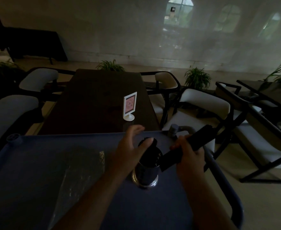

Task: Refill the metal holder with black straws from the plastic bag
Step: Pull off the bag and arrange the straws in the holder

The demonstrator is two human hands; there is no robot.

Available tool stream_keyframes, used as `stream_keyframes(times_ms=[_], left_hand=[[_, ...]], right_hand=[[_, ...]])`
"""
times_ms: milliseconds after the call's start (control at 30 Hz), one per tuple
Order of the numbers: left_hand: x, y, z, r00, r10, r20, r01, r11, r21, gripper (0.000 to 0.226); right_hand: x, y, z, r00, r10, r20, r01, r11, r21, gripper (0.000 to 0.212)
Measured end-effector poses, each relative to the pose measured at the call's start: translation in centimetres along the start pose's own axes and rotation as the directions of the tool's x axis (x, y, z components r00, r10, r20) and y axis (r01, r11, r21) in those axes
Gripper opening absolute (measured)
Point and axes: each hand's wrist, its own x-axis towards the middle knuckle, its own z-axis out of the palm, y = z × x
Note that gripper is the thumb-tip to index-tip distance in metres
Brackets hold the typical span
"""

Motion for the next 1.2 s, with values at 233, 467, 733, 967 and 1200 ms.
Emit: stream_keyframes(times_ms=[233,467,733,967,1200], left_hand=[[-0.2,-6.4,0.5,0.979,-0.203,-0.010,0.202,0.978,-0.046,0.110],[-0.1,-10.1,1.3,0.928,-0.354,0.113,0.361,0.931,-0.047,0.119],[0.3,-10.6,1.3,0.923,-0.365,0.122,0.375,0.924,-0.074,0.107],[0.8,-10.4,1.4,0.918,-0.355,0.178,0.367,0.930,-0.037,0.095],[1.8,-10.0,1.6,0.914,-0.357,0.192,0.368,0.930,-0.024,0.096]], right_hand=[[1.3,2.8,0.9,0.987,0.027,-0.157,-0.012,0.995,0.100,0.010],[2.1,7.4,1.5,0.980,-0.026,-0.199,0.001,0.992,-0.123,0.008],[2.1,10.8,1.4,1.000,-0.003,-0.016,-0.002,0.952,-0.305,0.008],[2.1,10.5,0.8,0.997,-0.021,0.080,0.043,0.960,-0.277,0.014],[2.2,9.9,0.6,0.989,-0.080,0.122,0.119,0.926,-0.359,0.047]])
